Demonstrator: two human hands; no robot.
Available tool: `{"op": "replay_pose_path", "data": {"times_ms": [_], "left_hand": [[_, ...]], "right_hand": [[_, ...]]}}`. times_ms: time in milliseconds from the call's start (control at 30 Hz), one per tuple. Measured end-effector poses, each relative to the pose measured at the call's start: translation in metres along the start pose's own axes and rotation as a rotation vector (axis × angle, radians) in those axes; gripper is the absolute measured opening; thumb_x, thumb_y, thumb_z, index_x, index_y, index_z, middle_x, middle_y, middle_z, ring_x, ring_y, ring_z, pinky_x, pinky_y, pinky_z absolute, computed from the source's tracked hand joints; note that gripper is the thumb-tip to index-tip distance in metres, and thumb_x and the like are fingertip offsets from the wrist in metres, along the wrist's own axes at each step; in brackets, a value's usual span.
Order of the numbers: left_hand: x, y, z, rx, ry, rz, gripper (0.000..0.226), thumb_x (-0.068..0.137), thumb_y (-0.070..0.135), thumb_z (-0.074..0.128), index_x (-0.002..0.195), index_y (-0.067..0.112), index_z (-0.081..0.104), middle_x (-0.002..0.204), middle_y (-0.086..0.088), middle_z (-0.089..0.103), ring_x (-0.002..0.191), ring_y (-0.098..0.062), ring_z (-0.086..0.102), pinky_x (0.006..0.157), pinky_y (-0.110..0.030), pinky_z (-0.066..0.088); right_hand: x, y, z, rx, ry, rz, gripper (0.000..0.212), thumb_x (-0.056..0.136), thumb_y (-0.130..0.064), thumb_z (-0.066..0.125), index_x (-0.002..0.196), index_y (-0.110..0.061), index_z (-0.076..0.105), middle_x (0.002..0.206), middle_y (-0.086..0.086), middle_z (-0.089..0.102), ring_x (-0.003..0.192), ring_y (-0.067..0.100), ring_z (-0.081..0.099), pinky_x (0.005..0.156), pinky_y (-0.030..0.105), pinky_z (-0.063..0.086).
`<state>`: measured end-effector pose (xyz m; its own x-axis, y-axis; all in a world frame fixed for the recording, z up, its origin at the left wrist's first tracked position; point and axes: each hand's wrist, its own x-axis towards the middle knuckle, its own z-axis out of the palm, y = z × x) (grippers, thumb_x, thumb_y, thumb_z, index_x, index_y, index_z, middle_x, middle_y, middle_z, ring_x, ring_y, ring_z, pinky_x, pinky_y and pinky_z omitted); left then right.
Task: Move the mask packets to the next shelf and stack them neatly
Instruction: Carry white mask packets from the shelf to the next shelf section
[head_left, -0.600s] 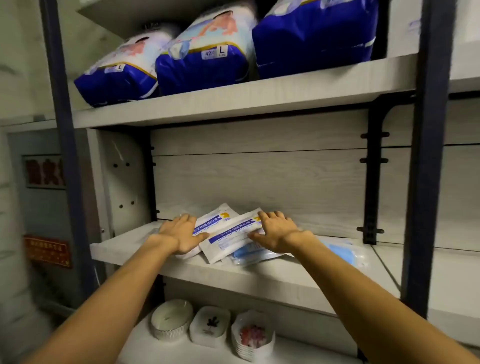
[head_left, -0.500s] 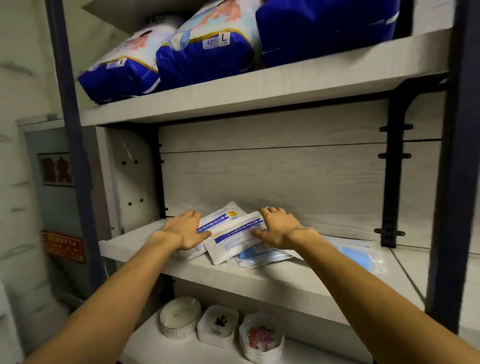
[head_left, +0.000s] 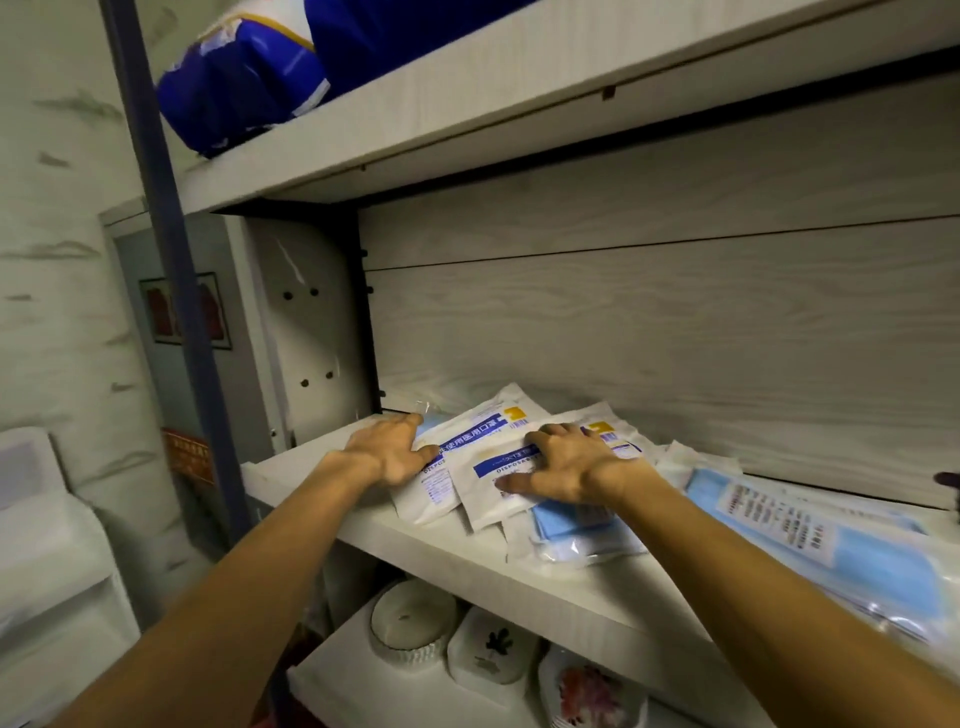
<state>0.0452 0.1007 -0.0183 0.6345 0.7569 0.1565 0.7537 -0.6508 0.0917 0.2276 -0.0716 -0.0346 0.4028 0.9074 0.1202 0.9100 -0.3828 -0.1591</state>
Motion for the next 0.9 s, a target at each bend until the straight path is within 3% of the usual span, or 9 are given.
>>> {"op": "replay_pose_path", "data": {"times_ms": [133,300,433,567,667,800,900], "left_hand": [[0.035,0.002,0.014,-0.138,-0.06,0.006,0.072,0.094,0.065,0.048,0.154,0.028,0.034,0.152,-0.002,0.049,0.131,-0.027,0.054,0.107,-0.043,0.046],[0.077,-0.001,0.028,-0.442,-0.097,0.063,0.057,0.094,0.054,0.06,0.141,0.022,0.052,0.125,-0.001,0.067,0.104,-0.022,0.069,0.093,-0.043,0.057],[0.094,-0.011,0.03,-0.709,-0.196,0.097,0.039,0.093,0.038,0.069,0.124,0.014,0.065,0.1,-0.006,0.076,0.083,-0.021,0.075,0.078,-0.039,0.064],[0.094,-0.013,0.029,-0.934,-0.193,0.114,0.027,0.095,0.023,0.07,0.115,0.008,0.063,0.099,-0.015,0.076,0.069,-0.02,0.074,0.059,-0.03,0.062],[0.094,-0.014,0.032,-1.061,-0.169,0.111,0.032,0.095,0.022,0.069,0.12,0.005,0.058,0.093,-0.014,0.076,0.068,-0.023,0.073,0.063,-0.036,0.061],[0.09,-0.017,0.03,-1.184,-0.178,0.104,0.038,0.094,0.025,0.071,0.123,0.008,0.054,0.089,-0.014,0.079,0.069,-0.026,0.076,0.066,-0.041,0.063],[0.084,-0.018,0.026,-1.252,-0.21,0.062,0.038,0.093,0.029,0.072,0.121,0.01,0.055,0.085,-0.011,0.08,0.07,-0.028,0.076,0.068,-0.044,0.063]], "right_hand": [[0.019,0.006,0.009,0.041,0.068,-0.023,0.092,0.08,-0.083,0.047,0.151,-0.025,0.042,0.157,0.004,0.041,0.144,0.029,0.036,0.121,0.046,0.024],[0.03,0.011,0.014,0.028,0.203,-0.025,0.106,0.071,-0.086,0.057,0.153,-0.024,0.034,0.161,0.004,0.032,0.151,0.028,0.023,0.125,0.046,0.016],[0.027,0.004,0.02,-0.061,0.325,0.2,0.135,0.056,-0.098,0.048,0.159,-0.016,0.016,0.167,0.01,0.017,0.155,0.034,0.009,0.123,0.062,0.007],[0.018,-0.002,0.018,0.17,0.309,0.544,0.154,0.052,-0.093,0.064,0.159,-0.009,-0.006,0.167,0.023,0.002,0.154,0.044,0.005,0.123,0.061,0.01],[0.02,-0.005,0.018,0.282,0.271,0.653,0.155,0.05,-0.089,0.071,0.159,-0.007,-0.003,0.164,0.025,0.017,0.151,0.044,0.02,0.123,0.059,0.019],[0.024,-0.006,0.021,0.393,0.312,0.657,0.156,0.046,-0.082,0.079,0.159,-0.012,-0.001,0.161,0.019,0.028,0.148,0.04,0.028,0.121,0.059,0.023],[0.023,-0.009,0.019,0.456,0.321,0.611,0.141,0.045,-0.073,0.087,0.153,-0.016,0.017,0.151,0.011,0.044,0.137,0.036,0.045,0.117,0.056,0.033]]}}
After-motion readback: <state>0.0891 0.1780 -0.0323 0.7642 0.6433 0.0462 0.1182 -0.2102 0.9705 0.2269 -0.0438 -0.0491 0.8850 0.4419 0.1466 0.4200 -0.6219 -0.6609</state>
